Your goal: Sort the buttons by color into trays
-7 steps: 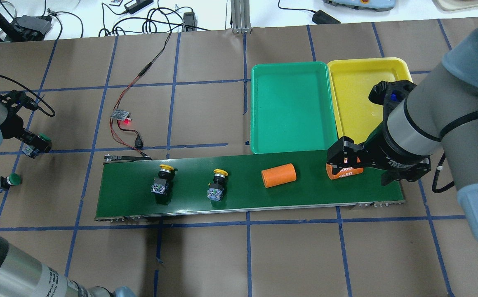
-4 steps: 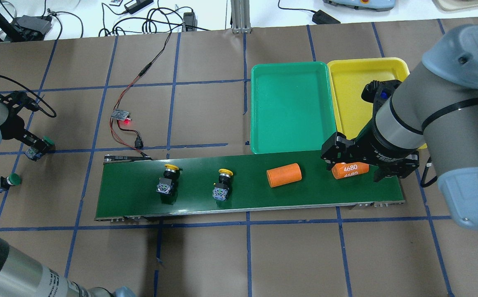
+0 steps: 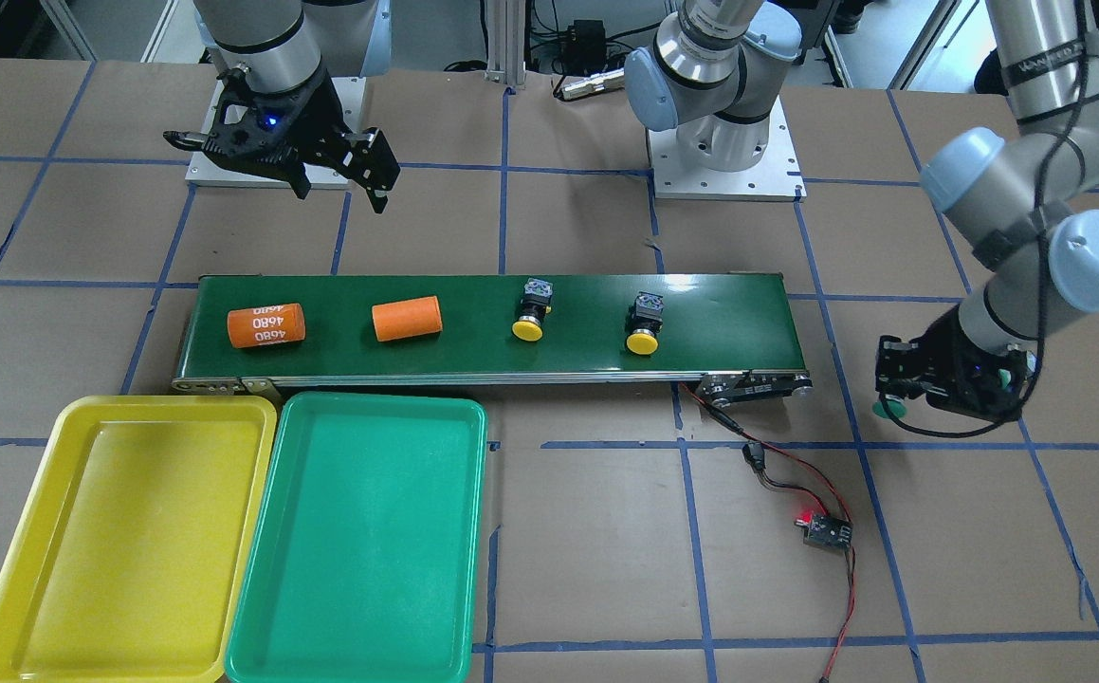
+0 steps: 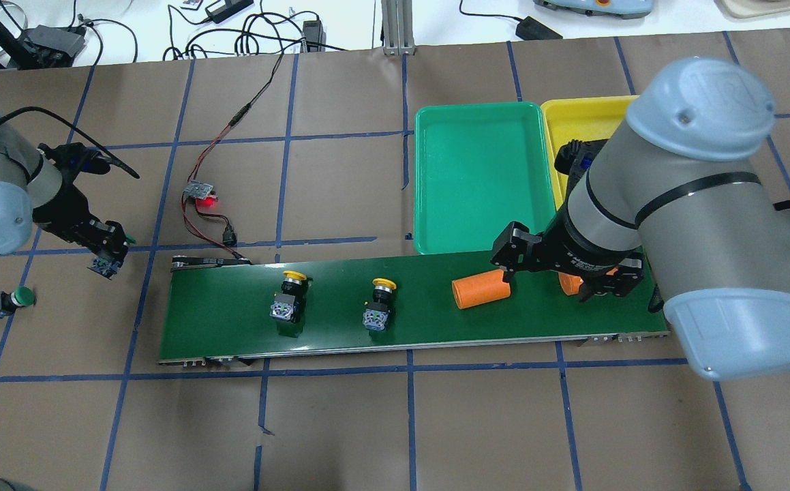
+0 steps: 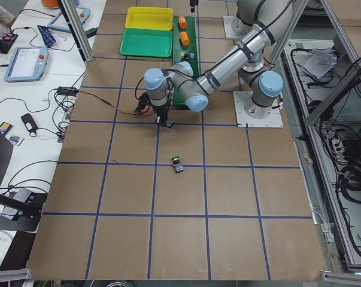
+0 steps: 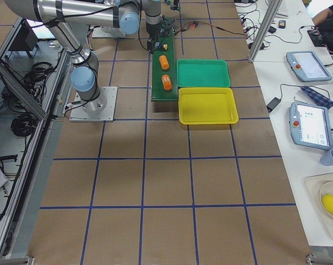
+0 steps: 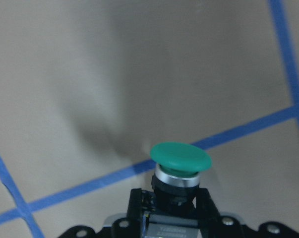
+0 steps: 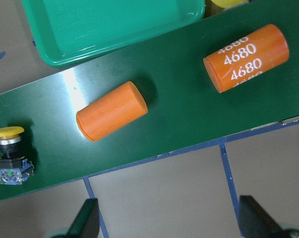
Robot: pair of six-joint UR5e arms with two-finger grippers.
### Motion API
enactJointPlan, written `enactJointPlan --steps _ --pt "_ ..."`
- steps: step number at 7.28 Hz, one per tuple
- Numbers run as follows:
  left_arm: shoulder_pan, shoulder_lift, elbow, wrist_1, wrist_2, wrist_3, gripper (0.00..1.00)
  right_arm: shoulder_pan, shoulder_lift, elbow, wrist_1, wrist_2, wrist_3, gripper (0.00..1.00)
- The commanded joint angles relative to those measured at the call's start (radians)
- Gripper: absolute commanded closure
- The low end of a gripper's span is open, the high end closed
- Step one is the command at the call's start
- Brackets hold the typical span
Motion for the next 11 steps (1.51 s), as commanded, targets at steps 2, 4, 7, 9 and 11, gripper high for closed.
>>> enactJointPlan --steps 2,4,7,9,11 --pt "-0.245 0.18 -0.108 -0.026 -0.024 -0.385 1.0 0.119 0.091 -0.001 -0.065 -0.01 0.145 0.0" --pt "-0.347 0.142 -0.111 -0.03 -0.022 -0.565 1.0 0.174 0.18 -0.001 -0.242 -0.012 0.215 0.0" --pt "-0.347 0.16 -0.145 -0.032 -0.028 -0.601 0.0 0.246 0.311 -0.008 -0.359 -0.014 0.272 0.0" --pt "-0.314 0.183 -0.101 -0.052 -0.021 -0.572 0.0 0.266 0.354 -0.011 -0.438 -0.011 0.287 0.0" --pt "-0.065 0.133 0.057 -0.189 -0.024 -0.305 0.0 0.296 0.413 -0.007 -0.436 -0.017 0.287 0.0"
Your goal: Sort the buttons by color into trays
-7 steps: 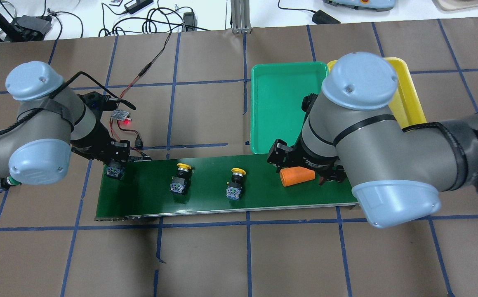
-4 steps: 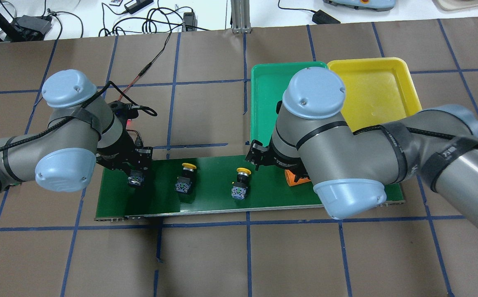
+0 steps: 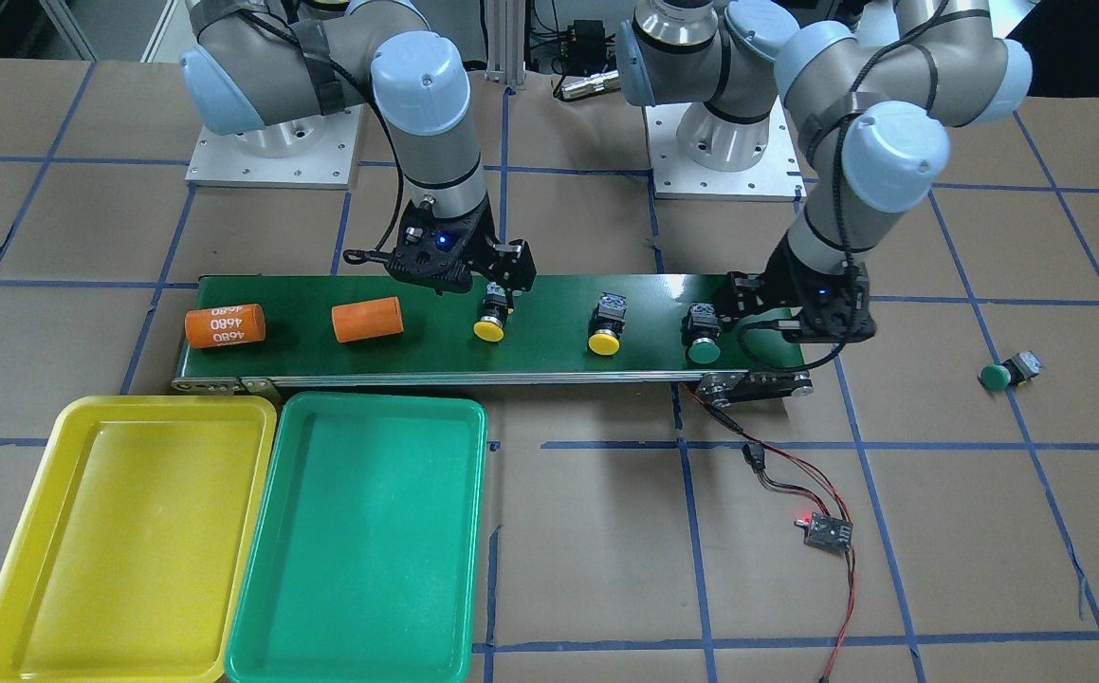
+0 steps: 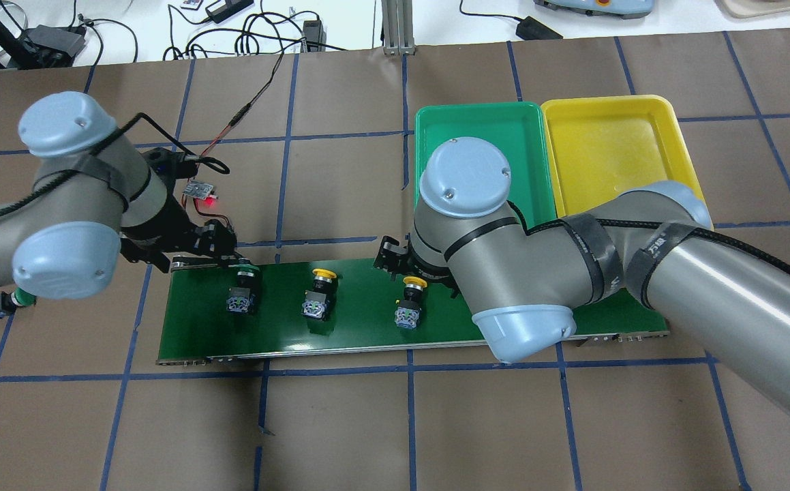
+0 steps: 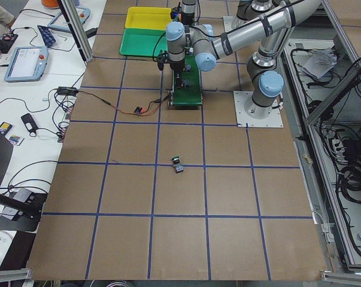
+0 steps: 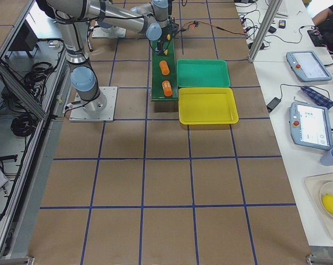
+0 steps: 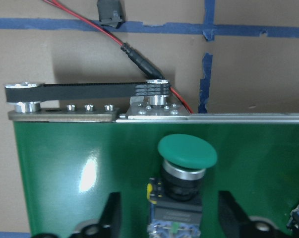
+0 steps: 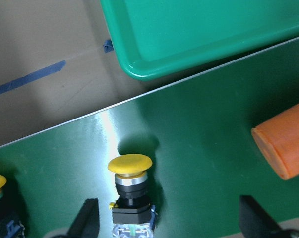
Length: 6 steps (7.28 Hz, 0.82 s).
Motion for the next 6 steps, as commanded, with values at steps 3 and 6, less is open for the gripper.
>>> enactJointPlan --steps 3,6 --pt "0.374 -0.162 0.167 -0.023 0.008 0.666 0.0 0.023 0.068 0.0 -0.004 -0.099 0.044 0.5" --pt "0.514 -0.266 0.16 0.143 0.048 1.184 0.0 0.011 0.016 -0.013 0.049 -0.098 0.044 1.0"
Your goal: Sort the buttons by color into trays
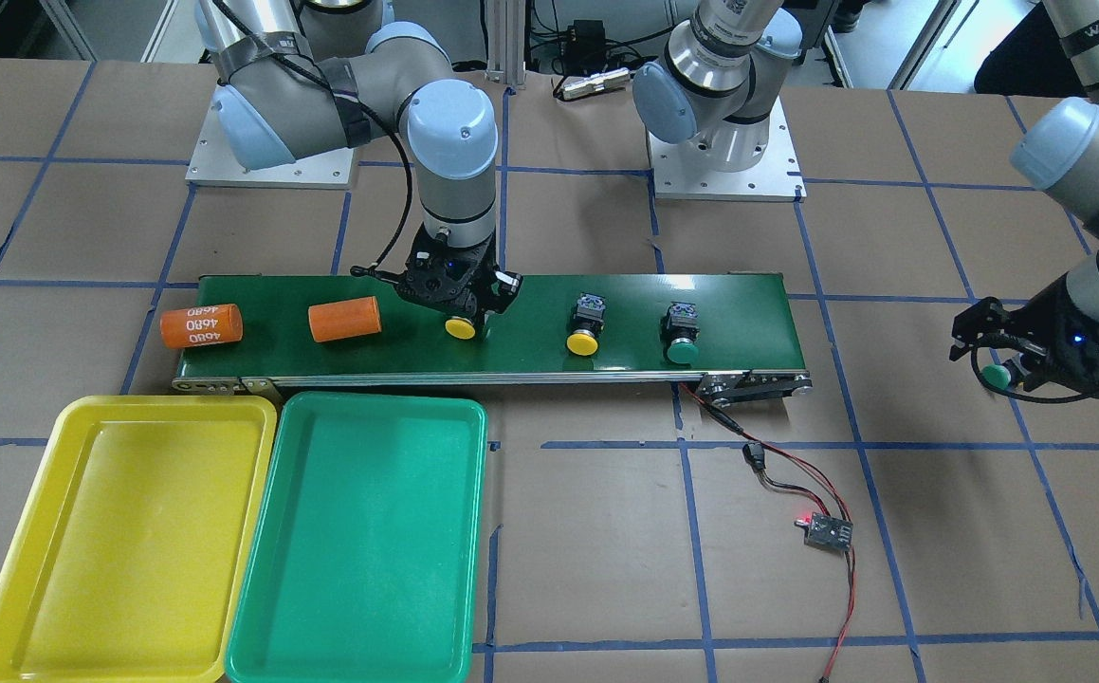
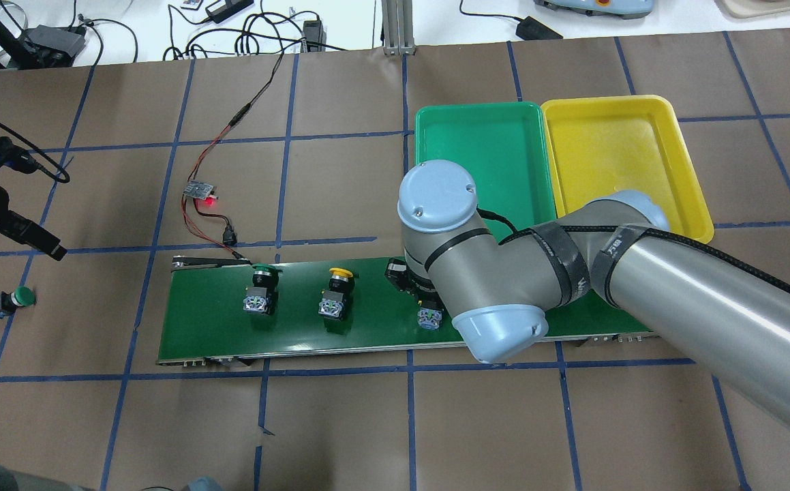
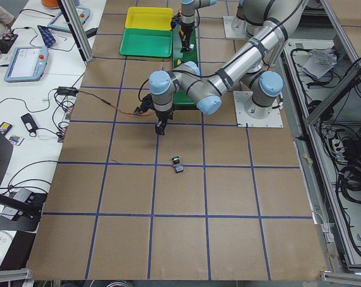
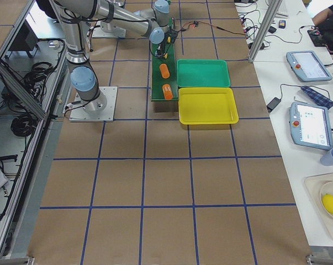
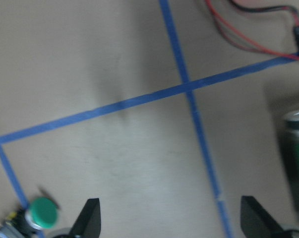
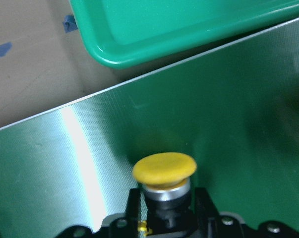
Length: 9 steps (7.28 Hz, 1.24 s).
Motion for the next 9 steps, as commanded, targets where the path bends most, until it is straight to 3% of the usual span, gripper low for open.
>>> enactJointPlan --steps 1,4,6,7,8,9 --pt "0.115 -0.082 0.01 0.082 0.022 0.465 0.0 -0.029 -0.083 -0.018 0.066 -0.007 -0.007 1.0" --pt "0.16 -0.191 -0.016 0.249 0.024 0.705 0.0 -0.199 -0.108 -0.156 0.101 -0.019 -0.048 1.0" --pt "0.192 -0.223 -0.019 0.271 0.025 0.717 0.03 -0.458 -0.081 -0.195 0.111 -0.021 -0.401 1.0" --pt "0.194 -0.217 -0.019 0.271 0.027 0.739 0.7 -0.546 -0.055 -0.196 0.099 -0.018 -0.53 1.0" --pt "0.189 -0.194 -0.021 0.255 0.03 0.74 1.0 -0.586 -0.021 -0.204 0.073 -0.018 -0.637 1.0" --pt "0.186 -0.187 -0.022 0.227 0.025 0.709 1.0 -0.603 0.036 -0.216 0.023 -0.034 -0.683 1.0"
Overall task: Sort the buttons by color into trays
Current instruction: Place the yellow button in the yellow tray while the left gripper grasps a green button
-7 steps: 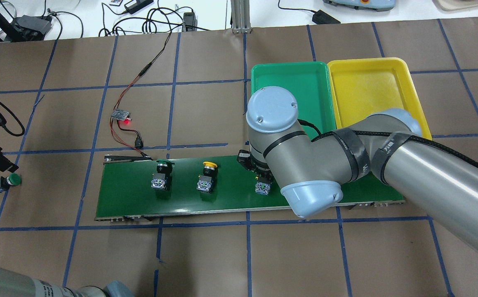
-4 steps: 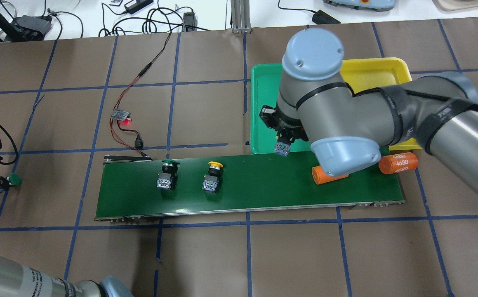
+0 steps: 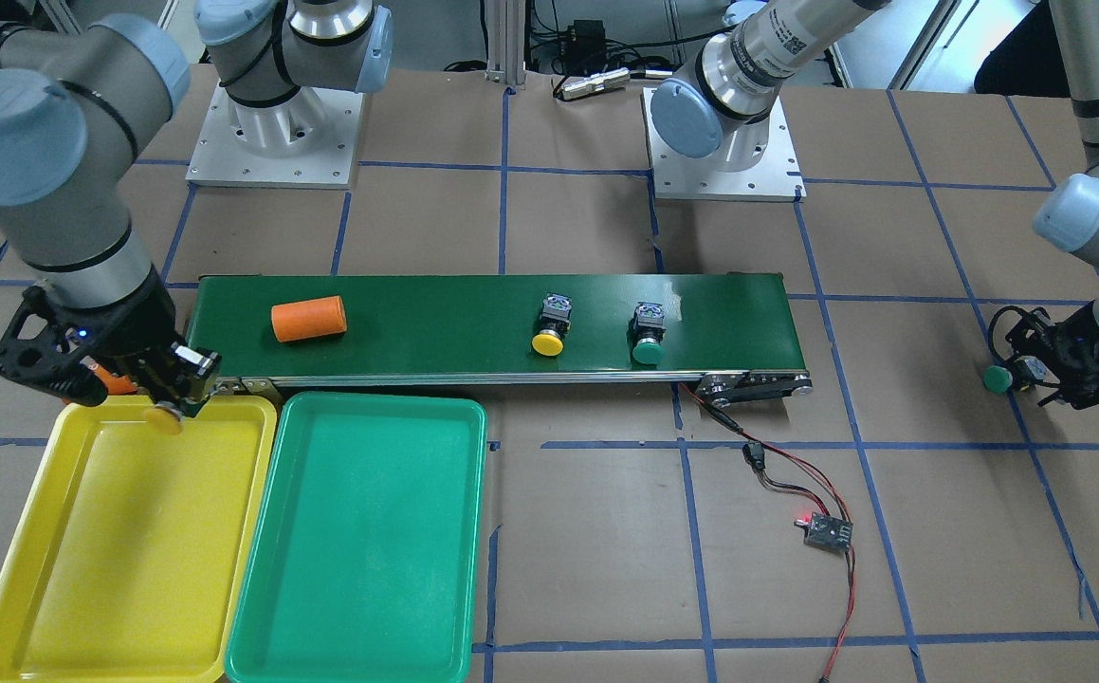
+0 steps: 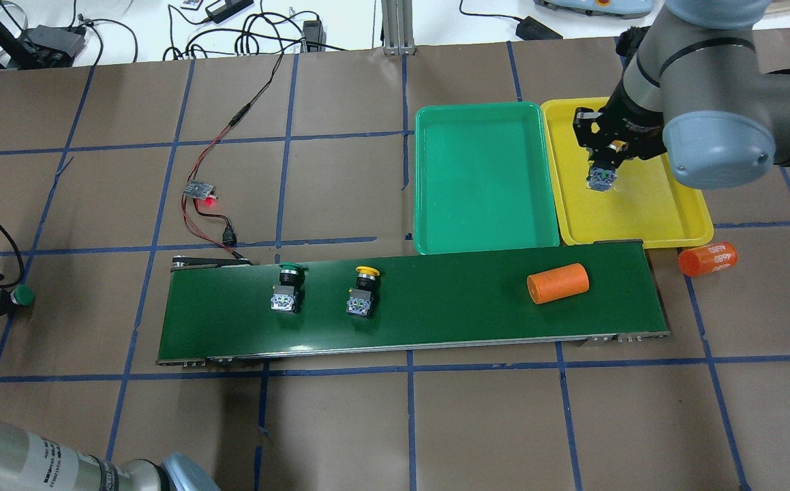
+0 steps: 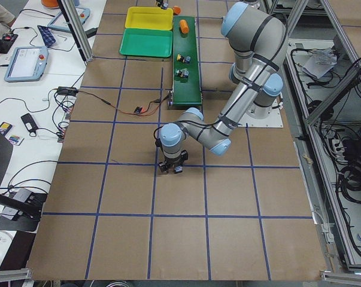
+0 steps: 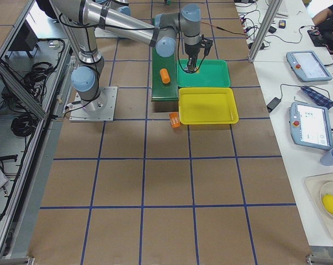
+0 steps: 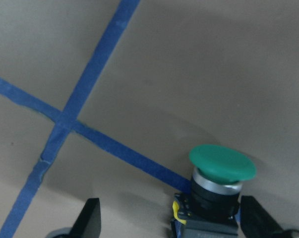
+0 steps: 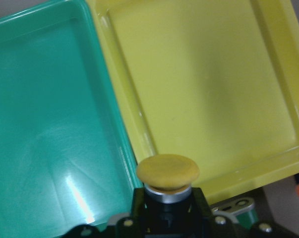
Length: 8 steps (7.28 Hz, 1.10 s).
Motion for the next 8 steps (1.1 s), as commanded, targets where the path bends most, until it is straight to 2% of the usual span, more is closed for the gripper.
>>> enactJointPlan --steps 1,2,3,4,5,7,8 --pt "-0.007 0.043 0.0 -0.099 -0.008 -0.159 1.0 -0.049 0.14 -0.016 -0.125 -0.018 -0.096 1.0" --pt "-0.018 0.088 0.001 -0.222 -0.014 -0.333 1.0 -0.049 0.166 -0.013 -0.212 -0.023 -0.099 1.0" --pt "-0.064 0.153 0.009 -0.304 -0.014 -0.476 1.0 -0.049 0.173 -0.005 -0.211 -0.023 -0.099 0.97" --pt "-0.151 0.212 0.015 -0.372 -0.016 -0.69 1.0 -0.049 0.173 0.001 -0.205 -0.046 -0.1 0.35" --pt "-0.247 0.271 0.006 -0.43 -0.013 -0.884 1.0 -0.049 0.174 0.007 -0.211 -0.06 -0.103 0.0" --pt "-0.384 0.357 -0.014 -0.548 -0.017 -1.206 1.0 -0.051 0.162 0.009 -0.21 -0.054 -0.102 0.0" --pt "-0.47 0.392 -0.049 -0.581 -0.046 -1.369 1.0 -0.051 0.112 0.009 -0.145 -0.051 -0.09 0.0"
